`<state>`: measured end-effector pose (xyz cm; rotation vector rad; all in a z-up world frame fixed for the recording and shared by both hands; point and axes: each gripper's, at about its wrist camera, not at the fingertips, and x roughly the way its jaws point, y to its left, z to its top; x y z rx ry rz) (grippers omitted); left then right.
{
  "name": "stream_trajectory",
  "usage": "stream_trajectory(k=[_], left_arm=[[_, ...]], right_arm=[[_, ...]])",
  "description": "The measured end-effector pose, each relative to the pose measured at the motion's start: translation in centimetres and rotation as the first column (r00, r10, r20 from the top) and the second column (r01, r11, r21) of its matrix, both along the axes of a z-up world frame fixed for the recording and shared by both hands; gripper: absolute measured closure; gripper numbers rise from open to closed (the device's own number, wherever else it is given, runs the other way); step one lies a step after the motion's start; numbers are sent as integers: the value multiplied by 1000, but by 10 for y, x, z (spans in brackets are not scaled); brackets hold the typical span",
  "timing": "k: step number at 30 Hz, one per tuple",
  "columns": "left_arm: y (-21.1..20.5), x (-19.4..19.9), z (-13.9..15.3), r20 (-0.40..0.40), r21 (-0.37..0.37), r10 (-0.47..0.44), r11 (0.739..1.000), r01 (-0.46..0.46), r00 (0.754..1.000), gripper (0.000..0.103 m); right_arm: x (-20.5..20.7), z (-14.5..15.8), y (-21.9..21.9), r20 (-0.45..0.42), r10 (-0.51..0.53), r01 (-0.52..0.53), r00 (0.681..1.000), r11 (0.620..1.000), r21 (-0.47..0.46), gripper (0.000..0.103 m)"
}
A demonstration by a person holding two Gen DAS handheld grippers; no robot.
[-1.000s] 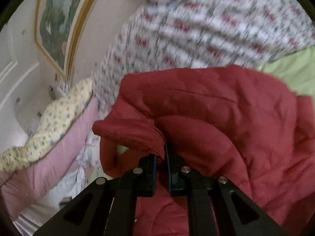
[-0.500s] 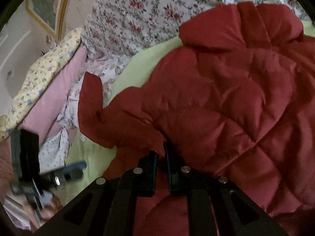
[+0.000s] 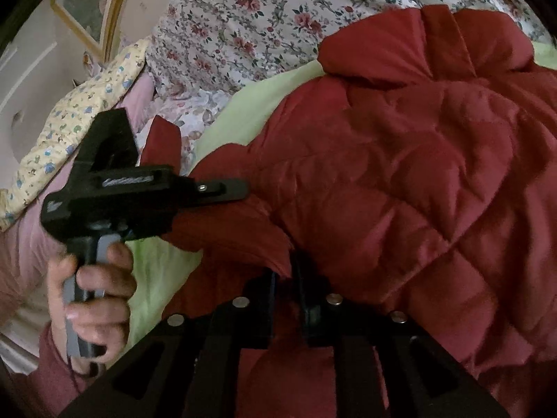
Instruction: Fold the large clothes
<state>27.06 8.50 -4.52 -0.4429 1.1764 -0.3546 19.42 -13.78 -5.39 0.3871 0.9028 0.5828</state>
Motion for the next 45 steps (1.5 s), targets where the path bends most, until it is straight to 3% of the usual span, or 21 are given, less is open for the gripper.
stream_trajectory(k=[4,8,13,17,19,22,25,27,29,30,33,37,39,40,42,45], left_arm=[[-11,-8,13,94,151,-50,988,35,994,91],[-23,-16,22,174,304,-111,951,54,978,91],[-35,-18,18,214,390,-137,920,44,967,91],[-27,-25,18,227,409,-82,912,-18,970,78],[-22,-36,32,272,430,-35,899,-89,962,78],[-16,-59,54,333,367,-22,924,-108,943,78],[-32,-69,61,334,306,-73,951,-35,940,78],[-52,-67,54,308,305,-119,952,20,944,72],[-74,-64,40,284,355,-153,934,45,946,57],[-81,-62,31,271,385,-158,922,44,950,55],[-89,-54,-1,218,451,-168,891,54,961,54],[-83,-54,-6,223,431,-162,901,52,961,54],[-85,-53,-6,224,438,-168,897,55,960,54],[-84,-53,-7,225,440,-169,896,54,960,53],[-85,-53,-8,227,441,-171,896,55,959,53],[-85,-55,-11,235,444,-172,895,52,957,53]], right_arm=[[-19,8,-19,-24,-8,8,1000,1000,16,66],[-33,34,-63,63,-138,144,988,985,-92,64],[-16,38,-122,97,-334,348,937,888,-299,62],[-5,12,-144,35,-361,353,932,882,-311,63],[-3,4,-143,36,-364,355,931,876,-325,63],[-2,0,-136,53,-364,358,930,863,-357,63],[2,-3,-136,50,-366,359,929,863,-357,62],[3,-4,-136,49,-364,357,930,863,-357,62],[0,-5,-136,51,-364,357,930,864,-355,62],[0,-5,-137,51,-363,357,930,865,-353,62],[-4,-3,-138,46,-365,357,930,868,-345,62],[-17,18,-134,109,-362,377,926,860,-344,62],[-18,21,-133,144,-369,396,918,834,-385,52],[-16,17,-134,138,-374,397,917,824,-405,45],[-7,-1,-137,76,-381,375,921,822,-429,44],[-3,-9,-136,85,-375,372,923,815,-445,44]])
